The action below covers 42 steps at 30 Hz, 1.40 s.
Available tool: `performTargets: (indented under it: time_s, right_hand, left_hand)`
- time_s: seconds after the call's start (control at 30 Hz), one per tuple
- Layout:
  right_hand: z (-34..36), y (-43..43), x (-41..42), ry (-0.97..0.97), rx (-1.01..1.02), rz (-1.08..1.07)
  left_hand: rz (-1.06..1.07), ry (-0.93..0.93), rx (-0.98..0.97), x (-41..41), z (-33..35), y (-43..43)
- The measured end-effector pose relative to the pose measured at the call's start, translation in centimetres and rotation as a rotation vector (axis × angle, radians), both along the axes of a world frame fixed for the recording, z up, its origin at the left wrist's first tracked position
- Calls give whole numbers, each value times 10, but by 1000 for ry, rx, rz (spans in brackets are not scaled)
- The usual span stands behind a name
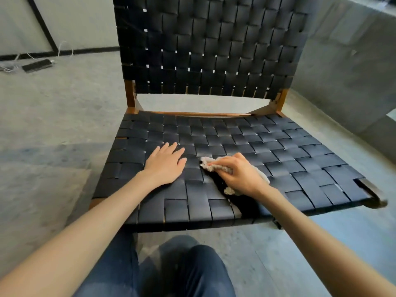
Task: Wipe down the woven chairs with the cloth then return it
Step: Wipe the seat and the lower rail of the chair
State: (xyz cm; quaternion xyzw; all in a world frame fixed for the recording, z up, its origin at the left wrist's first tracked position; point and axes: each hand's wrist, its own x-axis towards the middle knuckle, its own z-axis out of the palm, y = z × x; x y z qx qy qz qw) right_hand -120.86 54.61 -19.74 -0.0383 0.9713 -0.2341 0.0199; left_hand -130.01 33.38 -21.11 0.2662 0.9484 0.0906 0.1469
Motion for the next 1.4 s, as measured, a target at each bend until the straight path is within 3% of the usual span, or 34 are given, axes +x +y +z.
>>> performTargets:
  time_s: [0.33,0.53,1.07,1.23,1.4]
  right_hand:
    - [7,-89,43,163,-24,-69]
    - [-15,-90,-16,171,45,-222]
    - [-66,-67,-254,121,-59,-151]
    - [-64,-86,-261,109,-155,-89]
    - [-54,-89,-217,70,-175,20]
  left_hand:
    - [60,63,-21,7,13,-74]
    - [101,61,-33,-10,6,-77]
    - [307,138,-45,-61,-21,-67]
    - [320,128,-35,-59,-18,-66]
    - [326,120,2,-58,-15,-66]
